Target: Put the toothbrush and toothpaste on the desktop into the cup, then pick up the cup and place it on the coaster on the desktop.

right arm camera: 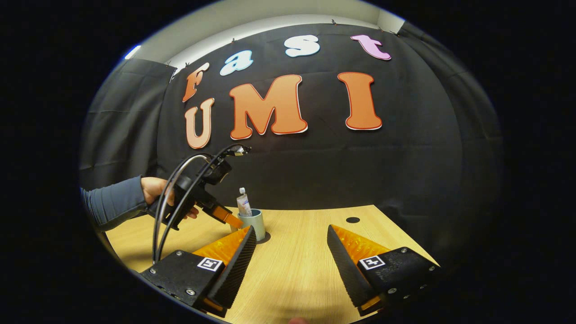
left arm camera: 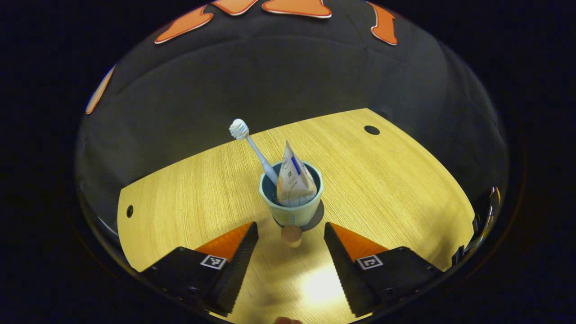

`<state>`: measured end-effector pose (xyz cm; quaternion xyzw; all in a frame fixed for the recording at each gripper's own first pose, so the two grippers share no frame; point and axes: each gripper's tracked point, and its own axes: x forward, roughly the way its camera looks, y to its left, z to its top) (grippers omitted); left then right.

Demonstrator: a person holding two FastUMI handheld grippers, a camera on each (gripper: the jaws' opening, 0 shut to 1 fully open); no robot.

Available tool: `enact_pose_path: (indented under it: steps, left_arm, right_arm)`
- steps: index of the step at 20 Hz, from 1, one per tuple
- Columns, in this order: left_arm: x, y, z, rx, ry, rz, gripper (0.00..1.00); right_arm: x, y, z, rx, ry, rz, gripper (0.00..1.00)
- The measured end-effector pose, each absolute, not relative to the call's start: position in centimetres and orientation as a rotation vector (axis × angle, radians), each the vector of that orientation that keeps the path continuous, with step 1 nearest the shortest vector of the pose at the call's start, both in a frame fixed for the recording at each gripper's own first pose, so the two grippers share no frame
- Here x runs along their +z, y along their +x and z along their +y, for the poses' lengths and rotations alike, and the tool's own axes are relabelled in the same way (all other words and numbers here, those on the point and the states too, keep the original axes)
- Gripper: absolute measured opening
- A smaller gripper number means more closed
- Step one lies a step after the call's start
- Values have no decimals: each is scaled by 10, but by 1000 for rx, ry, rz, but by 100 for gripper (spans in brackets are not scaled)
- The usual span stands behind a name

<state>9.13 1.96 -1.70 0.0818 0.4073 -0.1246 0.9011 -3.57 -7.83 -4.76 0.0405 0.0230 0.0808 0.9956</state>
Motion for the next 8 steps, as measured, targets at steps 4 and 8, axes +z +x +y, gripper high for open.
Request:
enact_pose_path:
  steps: [4,8]
  left_arm:
    - [22,59,35,-243,161,722,99]
    - [56,23,77,-143,202,572,99]
  right_arm:
    - [-28,-32,-61,148,75,-4,95]
    - [-8,-29,-43,112,49,-93,94]
